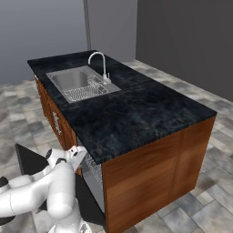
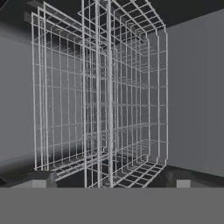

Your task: Open the dishwasher door and pull out the top rack.

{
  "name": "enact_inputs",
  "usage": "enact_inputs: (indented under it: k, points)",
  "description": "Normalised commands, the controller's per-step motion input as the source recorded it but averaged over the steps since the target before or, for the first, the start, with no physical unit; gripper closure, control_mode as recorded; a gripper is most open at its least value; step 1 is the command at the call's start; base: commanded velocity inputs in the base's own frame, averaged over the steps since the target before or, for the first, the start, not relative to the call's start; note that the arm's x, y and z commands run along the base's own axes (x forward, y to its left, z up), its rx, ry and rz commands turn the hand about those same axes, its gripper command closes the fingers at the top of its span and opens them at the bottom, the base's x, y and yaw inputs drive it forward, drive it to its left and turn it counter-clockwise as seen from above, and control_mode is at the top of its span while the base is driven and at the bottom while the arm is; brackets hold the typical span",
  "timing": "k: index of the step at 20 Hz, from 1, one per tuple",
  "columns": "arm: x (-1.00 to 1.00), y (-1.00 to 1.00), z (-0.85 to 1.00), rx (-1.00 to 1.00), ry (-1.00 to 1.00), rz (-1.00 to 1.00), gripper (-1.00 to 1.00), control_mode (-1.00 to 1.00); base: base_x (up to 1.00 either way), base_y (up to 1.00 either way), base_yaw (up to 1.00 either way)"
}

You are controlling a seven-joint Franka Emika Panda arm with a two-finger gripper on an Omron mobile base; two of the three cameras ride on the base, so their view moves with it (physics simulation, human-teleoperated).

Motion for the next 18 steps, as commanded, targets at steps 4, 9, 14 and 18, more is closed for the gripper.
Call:
enact_inputs:
  k: [4, 9, 14, 18]
  points:
    - [0.24, 0.00, -0.12, -0.11, 0.00, -0.01, -1.00, -1.00, 0.00, 0.00, 0.00]
    - [0.35, 0.00, -0.17, -0.09, 0.00, -0.01, -1.00, -1.00, 0.00, 0.00, 0.00]
    - [0.39, 0.00, -0.21, -0.08, 0.00, -0.01, -1.00, -1.00, 0.00, 0.00, 0.00]
    - [0.29, 0.00, -0.32, -0.08, 0.00, 0.00, -1.00, -1.00, 0.00, 0.00, 0.00]
